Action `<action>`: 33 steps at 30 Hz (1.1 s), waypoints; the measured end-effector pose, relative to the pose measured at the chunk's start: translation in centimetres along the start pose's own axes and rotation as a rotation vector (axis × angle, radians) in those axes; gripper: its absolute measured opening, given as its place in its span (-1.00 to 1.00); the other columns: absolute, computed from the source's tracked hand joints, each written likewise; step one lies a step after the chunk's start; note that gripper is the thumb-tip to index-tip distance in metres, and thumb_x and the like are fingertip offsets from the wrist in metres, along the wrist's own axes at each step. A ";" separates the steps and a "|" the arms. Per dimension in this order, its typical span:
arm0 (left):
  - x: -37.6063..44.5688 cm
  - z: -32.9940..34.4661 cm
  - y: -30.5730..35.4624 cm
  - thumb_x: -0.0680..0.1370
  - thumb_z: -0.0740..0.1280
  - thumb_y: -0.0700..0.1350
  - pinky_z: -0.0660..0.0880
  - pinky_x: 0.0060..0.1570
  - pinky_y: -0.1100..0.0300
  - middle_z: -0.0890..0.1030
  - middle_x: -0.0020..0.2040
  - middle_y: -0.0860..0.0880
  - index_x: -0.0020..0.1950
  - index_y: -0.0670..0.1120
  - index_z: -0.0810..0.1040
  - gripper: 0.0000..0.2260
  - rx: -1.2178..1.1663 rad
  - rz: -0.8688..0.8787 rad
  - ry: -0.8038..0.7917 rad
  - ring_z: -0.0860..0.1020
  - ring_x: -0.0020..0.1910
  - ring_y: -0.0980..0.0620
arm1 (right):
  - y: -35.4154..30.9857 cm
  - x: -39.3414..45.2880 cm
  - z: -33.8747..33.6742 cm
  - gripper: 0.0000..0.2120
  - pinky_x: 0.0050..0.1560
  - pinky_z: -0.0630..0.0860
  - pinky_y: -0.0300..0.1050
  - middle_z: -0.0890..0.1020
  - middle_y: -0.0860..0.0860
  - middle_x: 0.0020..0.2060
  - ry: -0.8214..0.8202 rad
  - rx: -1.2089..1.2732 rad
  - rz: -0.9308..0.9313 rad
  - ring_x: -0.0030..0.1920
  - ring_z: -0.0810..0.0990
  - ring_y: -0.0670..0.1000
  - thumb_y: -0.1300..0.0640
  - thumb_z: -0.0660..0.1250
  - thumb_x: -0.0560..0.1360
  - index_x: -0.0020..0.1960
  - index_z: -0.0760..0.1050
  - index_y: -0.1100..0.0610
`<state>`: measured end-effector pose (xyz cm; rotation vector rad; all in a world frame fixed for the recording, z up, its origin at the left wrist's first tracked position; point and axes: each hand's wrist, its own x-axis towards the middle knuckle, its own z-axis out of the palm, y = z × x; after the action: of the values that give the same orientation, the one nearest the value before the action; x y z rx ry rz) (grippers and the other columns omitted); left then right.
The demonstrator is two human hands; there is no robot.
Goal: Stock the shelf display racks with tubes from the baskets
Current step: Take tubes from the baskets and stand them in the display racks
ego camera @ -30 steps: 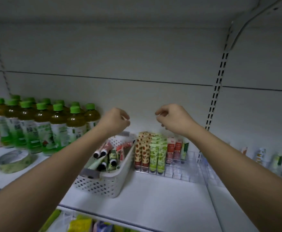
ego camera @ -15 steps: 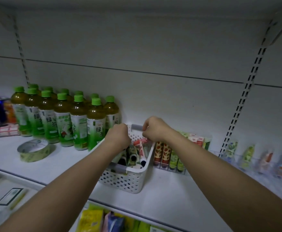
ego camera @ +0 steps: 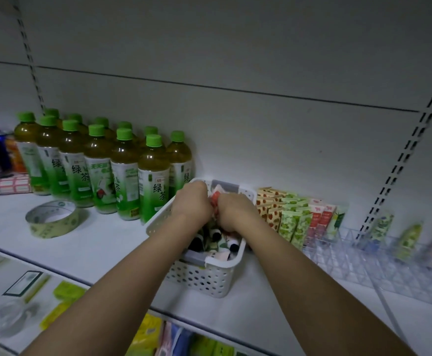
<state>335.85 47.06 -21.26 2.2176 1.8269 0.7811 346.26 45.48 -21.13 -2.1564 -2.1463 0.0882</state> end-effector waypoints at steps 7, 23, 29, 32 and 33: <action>-0.8 -1.0 0.5 0.53 0.38 -0.14 0.51 -0.03 0.07 0.57 0.04 -0.09 0.16 -0.13 0.51 -0.78 -0.394 0.074 0.155 0.56 -0.03 -0.04 | 0.6 -0.7 -0.2 -0.96 -0.23 0.46 -0.09 0.58 0.01 -0.23 0.190 0.310 -0.056 -0.18 0.58 0.08 0.16 0.27 0.52 -0.07 0.50 0.06; -2.0 -4.1 1.2 0.58 0.33 -0.06 0.61 -0.06 0.01 0.63 -0.07 -0.01 0.08 0.03 0.41 -0.87 -1.090 0.073 0.368 0.64 -0.08 0.00 | 2.1 -4.6 -4.5 -0.88 -0.11 0.64 0.15 0.62 0.10 -0.06 0.226 1.131 -0.071 -0.19 0.69 0.09 0.32 0.21 0.59 0.07 0.39 0.13; -3.2 -7.2 3.8 0.56 0.35 -0.01 0.55 -0.27 0.26 0.69 -0.12 -0.02 0.13 0.10 0.41 -0.81 -1.173 0.192 0.166 0.67 -0.18 0.02 | 5.5 -7.3 -8.3 -0.90 -0.36 0.56 -0.18 0.67 0.11 -0.04 0.296 1.201 -0.138 -0.19 0.65 -0.03 0.21 0.22 0.63 0.13 0.46 0.12; -3.8 -8.0 5.5 0.56 0.36 -0.06 0.55 -0.28 0.30 0.69 -0.11 -0.05 0.26 0.17 0.33 -0.66 -1.089 0.286 0.049 0.67 -0.19 0.01 | 6.6 -8.6 -9.4 -0.88 -0.35 0.56 -0.20 0.67 0.14 -0.04 0.334 1.176 -0.152 -0.19 0.65 -0.05 0.13 0.22 0.64 0.12 0.49 0.10; -3.9 -8.2 6.0 0.56 0.37 -0.08 0.58 -0.24 0.25 0.68 -0.09 -0.07 0.32 0.16 0.29 -0.59 -1.067 0.306 0.014 0.67 -0.18 0.00 | 7.0 -9.1 -9.7 -0.88 -0.36 0.55 -0.22 0.68 0.12 -0.06 0.338 1.166 -0.158 -0.21 0.66 -0.07 0.12 0.22 0.64 0.13 0.49 0.10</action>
<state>336.60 40.26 -12.76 1.7078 0.7072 1.3866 354.24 36.10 -12.51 -1.1994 -1.4375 0.6965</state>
